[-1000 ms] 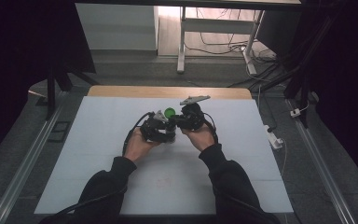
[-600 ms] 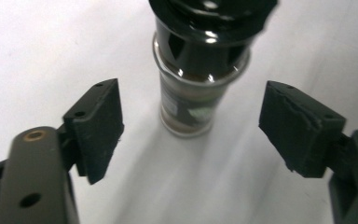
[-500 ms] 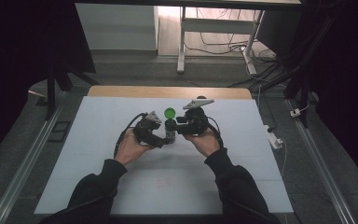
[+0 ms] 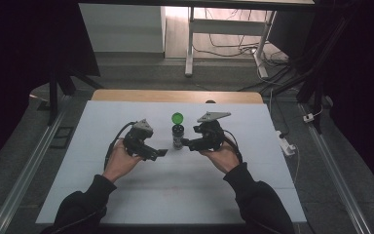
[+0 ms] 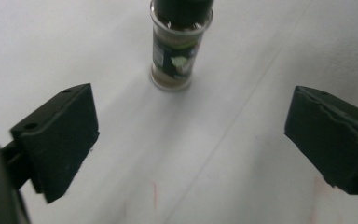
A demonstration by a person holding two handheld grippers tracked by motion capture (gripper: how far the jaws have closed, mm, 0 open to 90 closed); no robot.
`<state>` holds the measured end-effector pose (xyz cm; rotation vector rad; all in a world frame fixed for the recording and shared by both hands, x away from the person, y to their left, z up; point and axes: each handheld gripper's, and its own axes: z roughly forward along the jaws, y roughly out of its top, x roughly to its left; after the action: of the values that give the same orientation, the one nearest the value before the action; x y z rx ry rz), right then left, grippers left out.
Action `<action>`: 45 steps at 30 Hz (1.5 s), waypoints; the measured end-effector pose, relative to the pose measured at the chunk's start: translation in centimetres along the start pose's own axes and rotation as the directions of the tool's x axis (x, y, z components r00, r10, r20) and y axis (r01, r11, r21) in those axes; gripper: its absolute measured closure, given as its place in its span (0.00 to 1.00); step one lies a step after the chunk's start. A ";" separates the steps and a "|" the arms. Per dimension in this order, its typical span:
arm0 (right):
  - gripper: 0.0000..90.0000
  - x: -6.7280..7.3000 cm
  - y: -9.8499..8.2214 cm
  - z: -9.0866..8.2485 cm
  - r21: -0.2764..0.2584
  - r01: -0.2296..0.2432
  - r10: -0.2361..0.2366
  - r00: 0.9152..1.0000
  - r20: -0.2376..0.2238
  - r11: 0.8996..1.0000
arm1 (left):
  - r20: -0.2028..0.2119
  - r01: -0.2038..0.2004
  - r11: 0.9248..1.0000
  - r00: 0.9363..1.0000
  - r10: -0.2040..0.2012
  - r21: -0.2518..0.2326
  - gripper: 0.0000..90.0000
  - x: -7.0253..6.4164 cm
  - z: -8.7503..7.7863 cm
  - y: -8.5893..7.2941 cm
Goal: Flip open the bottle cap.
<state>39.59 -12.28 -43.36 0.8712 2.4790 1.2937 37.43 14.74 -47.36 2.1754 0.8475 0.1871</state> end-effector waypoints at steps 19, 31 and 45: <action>0.04 1.0 -4.1 -4.9 -0.006 -0.038 0.038 0.999 -0.003 0.999 | 0.003 0.059 0.996 0.998 -0.058 -0.072 0.00 -1.7 -6.2 -5.2; 0.00 0.8 -7.7 -8.8 -0.028 -0.083 0.083 0.996 0.026 0.996 | -0.053 0.111 0.987 0.992 -0.118 -0.119 0.00 -2.7 -11.0 -10.1; 0.00 0.7 -12.4 -13.0 -0.033 -0.128 0.131 0.982 0.133 0.991 | -0.115 0.169 0.975 0.976 -0.187 -0.147 0.00 -4.6 -14.4 -15.7</action>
<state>28.30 -26.11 -45.57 1.0927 2.3323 1.2569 20.35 28.16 -48.09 1.9644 1.0662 0.2892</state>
